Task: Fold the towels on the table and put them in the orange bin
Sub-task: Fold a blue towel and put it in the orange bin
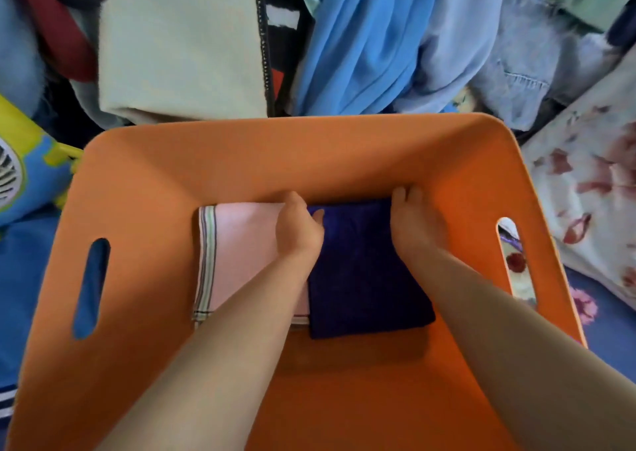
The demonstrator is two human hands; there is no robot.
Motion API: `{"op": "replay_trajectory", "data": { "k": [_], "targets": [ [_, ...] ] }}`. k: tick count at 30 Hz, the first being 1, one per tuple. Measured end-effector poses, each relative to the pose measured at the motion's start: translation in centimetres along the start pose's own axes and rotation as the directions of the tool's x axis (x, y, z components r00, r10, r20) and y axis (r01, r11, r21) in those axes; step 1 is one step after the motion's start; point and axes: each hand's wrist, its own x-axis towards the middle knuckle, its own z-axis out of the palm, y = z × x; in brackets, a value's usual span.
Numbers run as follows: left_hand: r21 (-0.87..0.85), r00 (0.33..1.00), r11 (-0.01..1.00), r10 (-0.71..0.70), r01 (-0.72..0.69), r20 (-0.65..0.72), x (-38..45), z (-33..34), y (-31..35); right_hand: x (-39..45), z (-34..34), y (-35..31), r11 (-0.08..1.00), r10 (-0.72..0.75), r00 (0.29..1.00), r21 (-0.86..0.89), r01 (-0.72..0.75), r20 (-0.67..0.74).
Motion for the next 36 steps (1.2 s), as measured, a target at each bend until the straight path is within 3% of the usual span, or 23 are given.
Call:
{"op": "replay_trajectory", "data": {
  "k": [2, 5, 8, 10, 12, 15, 19, 25, 30, 36],
  "targets": [
    [-0.082, 0.998, 0.996, 0.025, -0.030, -0.058, 0.2, 0.7, -0.1, 0.0, 1.1, 0.3, 0.999, -0.026, 0.998, -0.044, 0.024, -0.053],
    [-0.130, 0.994, 0.989, 0.054, -0.066, -0.095, -0.2, 1.0, -0.3, -0.7, 2.4, 0.0, 0.999, 0.047, 0.998, -0.021, -0.048, -0.041],
    [0.038, 0.957, 0.958, 0.284, -0.283, -0.056, -1.5, -0.2, -1.7, -2.1, 3.4, -0.5, 0.999, -0.023, 1.000, -0.041, 0.022, -0.022],
    [0.278, 0.849, 0.810, 0.527, -0.516, 0.040, -2.0, -0.8, -3.4, -3.3, 4.4, -0.5, 0.978, -0.190, 0.982, -0.083, 0.189, 0.006],
    [0.494, 0.759, 0.610, 0.626, -0.620, 0.179, -2.0, -1.3, -5.4, -4.5, 5.7, -0.1, 0.963, -0.258, 0.960, -0.056, 0.265, 0.108],
    [0.588, 0.838, 0.599, 0.436, -0.543, 0.329, -2.2, -1.4, -7.7, -5.2, 7.5, 0.5, 0.979, -0.202, 0.963, 0.010, 0.204, 0.181],
    [0.602, 0.859, 0.613, 0.376, -0.511, 0.347, -1.7, -0.2, -8.9, -3.9, 8.5, 0.0, 0.993, -0.087, 0.977, 0.090, 0.071, 0.194],
    [0.654, 0.902, 0.623, 0.277, -0.430, 0.330, -0.8, 0.7, -8.5, -2.3, 9.0, -0.3, 0.996, -0.071, 0.964, 0.076, 0.053, 0.255],
    [0.673, 0.893, 0.615, 0.121, -0.411, 0.434, -0.9, -0.1, -6.6, -2.2, 7.2, -0.4, 0.998, -0.069, 0.920, 0.032, 0.061, 0.386],
    [0.664, 0.872, 0.590, 0.159, -0.459, 0.463, -3.3, -4.2, -3.3, -4.2, 1.8, 0.1, 0.986, -0.116, 0.934, 0.156, 0.065, 0.338]
  ]
}}
